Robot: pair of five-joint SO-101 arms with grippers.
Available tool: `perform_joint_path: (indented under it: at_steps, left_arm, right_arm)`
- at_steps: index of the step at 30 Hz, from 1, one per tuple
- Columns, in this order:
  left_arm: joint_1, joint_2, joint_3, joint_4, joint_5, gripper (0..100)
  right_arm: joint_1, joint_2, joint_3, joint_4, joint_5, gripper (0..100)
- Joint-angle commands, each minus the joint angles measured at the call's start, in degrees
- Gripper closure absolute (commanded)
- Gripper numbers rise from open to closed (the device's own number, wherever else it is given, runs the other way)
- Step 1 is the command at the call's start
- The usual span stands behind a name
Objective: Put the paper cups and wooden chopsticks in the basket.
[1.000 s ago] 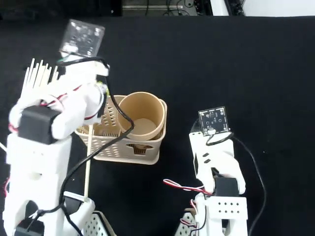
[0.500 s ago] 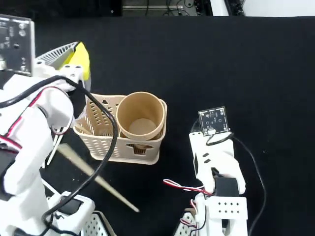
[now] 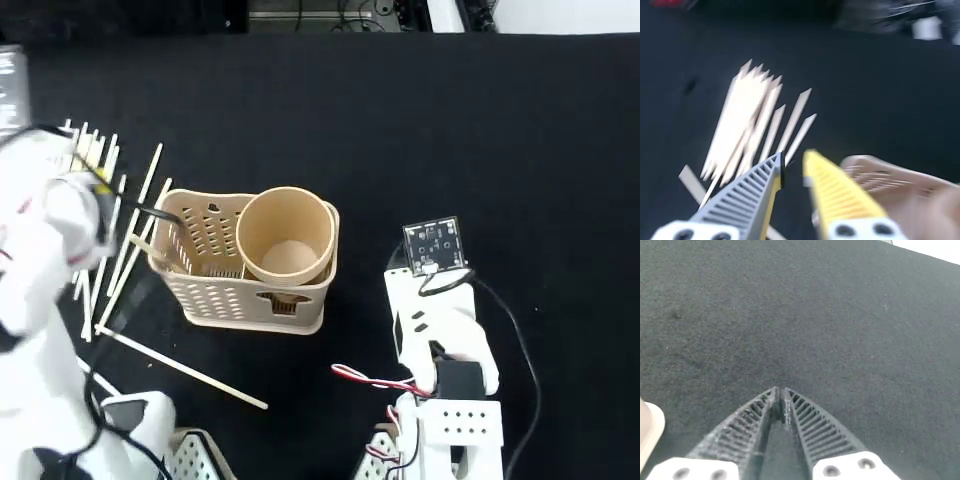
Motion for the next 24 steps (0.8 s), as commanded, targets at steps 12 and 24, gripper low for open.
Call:
perform_joint_path:
  at_steps: [12,24]
  left_arm:
    - [-19.3,39.2,14.0,-20.2,-14.9,78]
    - [-19.6,71.4,-18.2,-16.5,-22.0,79]
  right_arm:
    - [-0.5,-0.5,-0.7,-0.1,0.7,98.5]
    - [-0.5,-0.5,-0.7,-0.3,0.7,98.5]
